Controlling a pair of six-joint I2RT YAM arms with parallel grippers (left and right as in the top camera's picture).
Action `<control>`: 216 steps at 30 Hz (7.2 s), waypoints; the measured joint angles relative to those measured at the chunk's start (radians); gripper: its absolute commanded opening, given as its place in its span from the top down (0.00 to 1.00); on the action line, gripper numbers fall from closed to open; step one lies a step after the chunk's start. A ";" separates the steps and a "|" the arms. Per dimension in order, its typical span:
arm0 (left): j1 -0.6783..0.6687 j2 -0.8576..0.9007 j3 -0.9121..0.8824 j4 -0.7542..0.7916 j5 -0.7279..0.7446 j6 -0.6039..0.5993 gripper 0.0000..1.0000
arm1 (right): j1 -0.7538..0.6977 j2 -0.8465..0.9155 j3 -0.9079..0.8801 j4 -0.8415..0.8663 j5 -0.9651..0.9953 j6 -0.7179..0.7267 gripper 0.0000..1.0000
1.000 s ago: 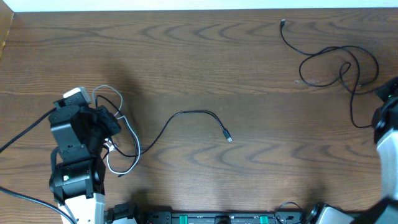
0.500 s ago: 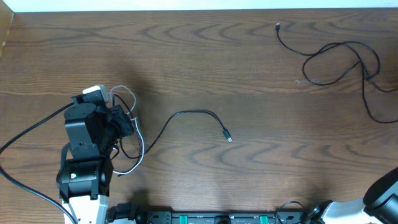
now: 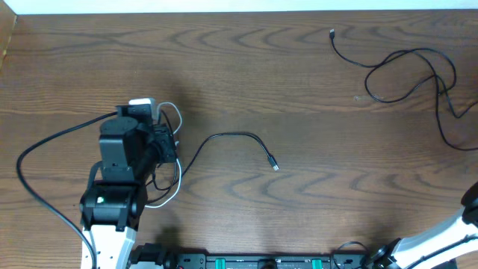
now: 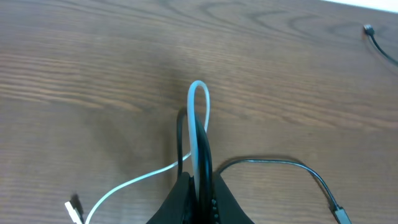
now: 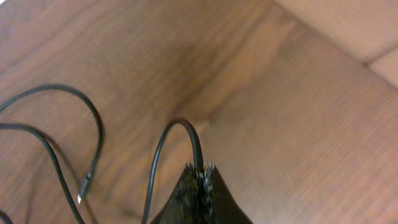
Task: Untangle cables
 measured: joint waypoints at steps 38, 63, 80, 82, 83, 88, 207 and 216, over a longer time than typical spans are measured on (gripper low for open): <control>-0.082 0.068 0.000 0.043 0.000 0.002 0.93 | 0.292 0.291 0.476 -0.577 -0.330 -0.457 0.01; -0.082 0.068 0.000 0.043 0.000 0.002 0.93 | 0.536 0.442 0.496 -0.372 -0.076 0.213 0.01; -0.082 0.068 0.000 0.043 0.000 0.002 0.93 | 0.665 0.459 0.501 -0.338 0.040 0.871 0.94; -0.082 0.068 0.000 0.043 0.000 0.002 0.92 | 0.666 0.460 0.501 -0.355 0.053 0.900 0.99; -0.082 0.068 0.000 0.043 0.000 0.002 0.93 | 0.666 0.460 0.501 -0.359 0.058 0.912 0.99; -0.082 0.068 0.000 0.043 0.000 0.002 0.92 | 0.668 0.460 0.502 -0.372 0.098 0.926 0.99; 0.569 0.142 0.000 0.100 -0.583 -0.240 0.56 | 1.651 0.386 0.496 -0.323 -0.004 -0.446 0.20; 0.569 0.152 0.000 0.095 -0.583 -0.240 0.55 | 1.657 0.441 0.491 -0.323 -0.037 -0.425 0.26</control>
